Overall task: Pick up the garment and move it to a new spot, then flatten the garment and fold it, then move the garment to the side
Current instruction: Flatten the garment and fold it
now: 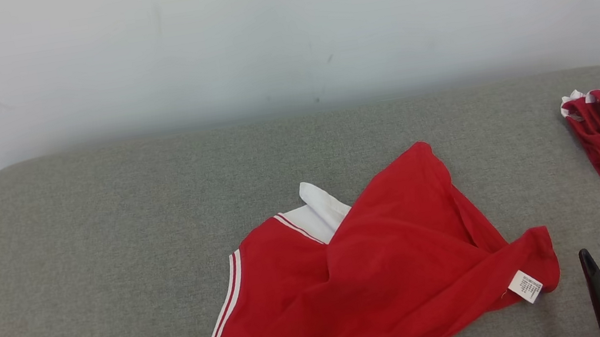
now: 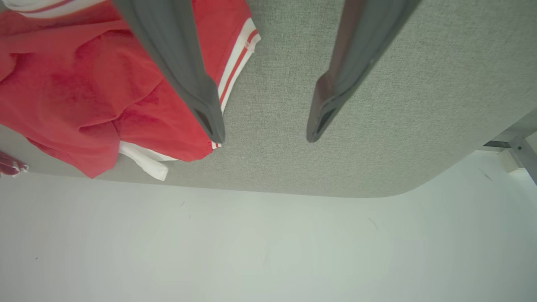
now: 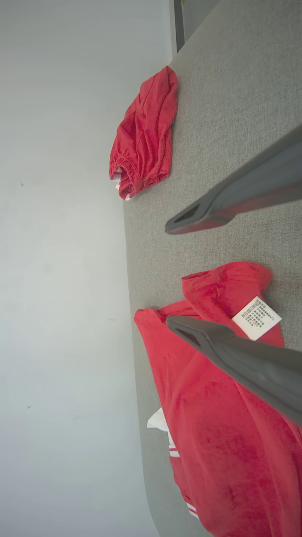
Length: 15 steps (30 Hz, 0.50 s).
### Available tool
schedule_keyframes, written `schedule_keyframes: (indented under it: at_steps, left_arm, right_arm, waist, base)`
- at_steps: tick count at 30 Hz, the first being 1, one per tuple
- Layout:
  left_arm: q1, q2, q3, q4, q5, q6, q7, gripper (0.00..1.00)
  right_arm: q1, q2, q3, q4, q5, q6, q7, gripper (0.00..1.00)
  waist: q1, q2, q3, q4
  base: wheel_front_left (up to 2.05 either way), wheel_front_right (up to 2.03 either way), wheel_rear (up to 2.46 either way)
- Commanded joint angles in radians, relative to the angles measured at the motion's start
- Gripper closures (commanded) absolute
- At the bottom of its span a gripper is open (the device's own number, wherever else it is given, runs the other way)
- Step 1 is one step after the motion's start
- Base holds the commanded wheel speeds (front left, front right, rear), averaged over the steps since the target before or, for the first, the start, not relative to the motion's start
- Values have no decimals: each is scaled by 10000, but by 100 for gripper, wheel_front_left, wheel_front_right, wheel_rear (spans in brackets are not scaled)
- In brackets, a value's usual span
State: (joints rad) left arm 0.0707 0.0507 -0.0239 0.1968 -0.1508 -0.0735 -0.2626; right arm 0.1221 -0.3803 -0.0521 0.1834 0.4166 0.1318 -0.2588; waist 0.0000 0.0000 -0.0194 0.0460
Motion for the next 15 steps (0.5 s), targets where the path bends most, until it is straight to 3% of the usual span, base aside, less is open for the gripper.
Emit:
schedule_keyframes:
  at_steps: [1,9,15]
  left_arm:
    - [69,-9,39,-27,44,6,-30,0]
    - [333,-7,-176,-274,-36,249,-30,0]
    - [420,4,-221,-197,-19,209,-30,0]
  right_arm:
    - [142,175,-95,-131,-188,-27,-54,0]
    - [482,1102,-651,-958,-817,-27,-66,0]
    - [608,1304,-735,-1153,-1021,-27,-68,0]
  waist:
    - [0,0,1,-7]
    - [0,0,17,-63]
    - [0,0,80,-78]
  base:
    - [0,0,0]
    - [0,0,0]
    - [0,0,0]
